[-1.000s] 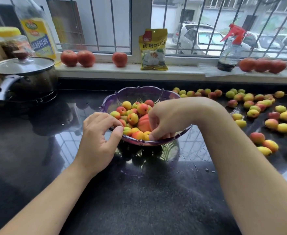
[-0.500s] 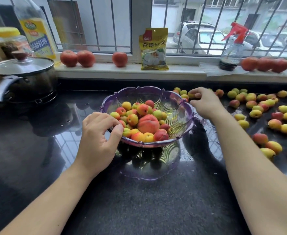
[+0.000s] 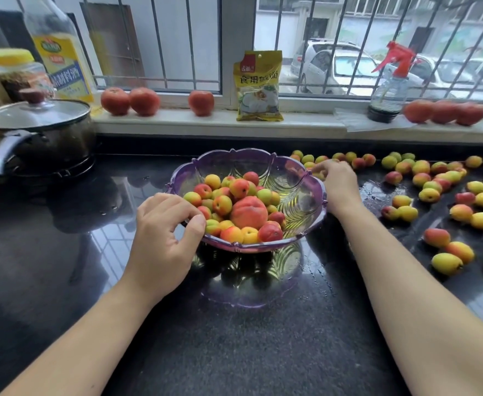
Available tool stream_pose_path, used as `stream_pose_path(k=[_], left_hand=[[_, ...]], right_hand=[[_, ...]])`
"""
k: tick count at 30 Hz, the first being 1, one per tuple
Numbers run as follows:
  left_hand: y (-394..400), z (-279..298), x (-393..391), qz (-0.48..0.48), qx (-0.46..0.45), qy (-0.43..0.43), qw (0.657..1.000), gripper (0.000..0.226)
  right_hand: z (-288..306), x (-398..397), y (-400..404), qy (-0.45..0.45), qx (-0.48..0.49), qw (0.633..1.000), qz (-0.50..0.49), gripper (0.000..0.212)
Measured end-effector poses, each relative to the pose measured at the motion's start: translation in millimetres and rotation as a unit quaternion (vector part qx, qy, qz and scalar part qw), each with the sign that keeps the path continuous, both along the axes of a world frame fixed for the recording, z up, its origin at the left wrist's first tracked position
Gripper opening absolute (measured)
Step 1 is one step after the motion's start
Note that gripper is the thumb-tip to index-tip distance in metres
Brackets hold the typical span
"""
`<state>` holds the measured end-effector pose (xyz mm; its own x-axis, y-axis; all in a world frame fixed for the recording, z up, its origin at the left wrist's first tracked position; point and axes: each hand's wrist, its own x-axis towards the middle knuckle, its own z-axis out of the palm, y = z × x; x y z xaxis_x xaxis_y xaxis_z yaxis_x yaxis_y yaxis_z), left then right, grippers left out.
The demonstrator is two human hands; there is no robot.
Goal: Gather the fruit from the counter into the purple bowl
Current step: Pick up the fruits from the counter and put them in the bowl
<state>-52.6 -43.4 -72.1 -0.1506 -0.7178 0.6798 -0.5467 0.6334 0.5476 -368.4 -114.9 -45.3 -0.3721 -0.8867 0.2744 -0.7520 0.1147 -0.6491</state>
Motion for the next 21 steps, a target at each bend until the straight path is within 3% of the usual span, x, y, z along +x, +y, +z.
stream_pose_path(k=[3,6,8,10,12,14,21], left_hand=[[-0.1,0.3,-0.2,-0.003,0.002,0.002,1.0,0.031],[0.4,0.7,-0.7,-0.003,0.006,0.001,1.0,0.03],[0.7,0.6,-0.5,-0.005,0.004,0.004,1.0,0.03],[1.7,0.5,0.4,-0.008,0.001,0.007,1.0,0.031],[2.4,0.5,1.8,-0.011,-0.002,0.009,1.0,0.031],[2.9,0.8,2.2,-0.013,-0.002,0.009,1.0,0.03],[1.2,1.0,2.5,-0.015,0.003,0.013,1.0,0.025]], right_hand=[[43.9,-2.8,11.0,-0.07,-0.052,0.996,0.004,0.028],[93.9,21.5,45.4,-0.108,-0.033,0.977,0.179,0.026],[114.5,48.6,68.7,-0.066,0.055,0.946,0.311,0.025],[113.8,73.5,75.1,0.043,0.141,0.91,0.387,0.022],[101.9,92.7,70.2,0.139,0.169,0.893,0.393,0.018],[94.4,104.6,67.6,0.176,0.182,0.883,0.395,0.017],[92.0,99.9,67.0,0.185,0.226,0.873,0.389,0.018]])
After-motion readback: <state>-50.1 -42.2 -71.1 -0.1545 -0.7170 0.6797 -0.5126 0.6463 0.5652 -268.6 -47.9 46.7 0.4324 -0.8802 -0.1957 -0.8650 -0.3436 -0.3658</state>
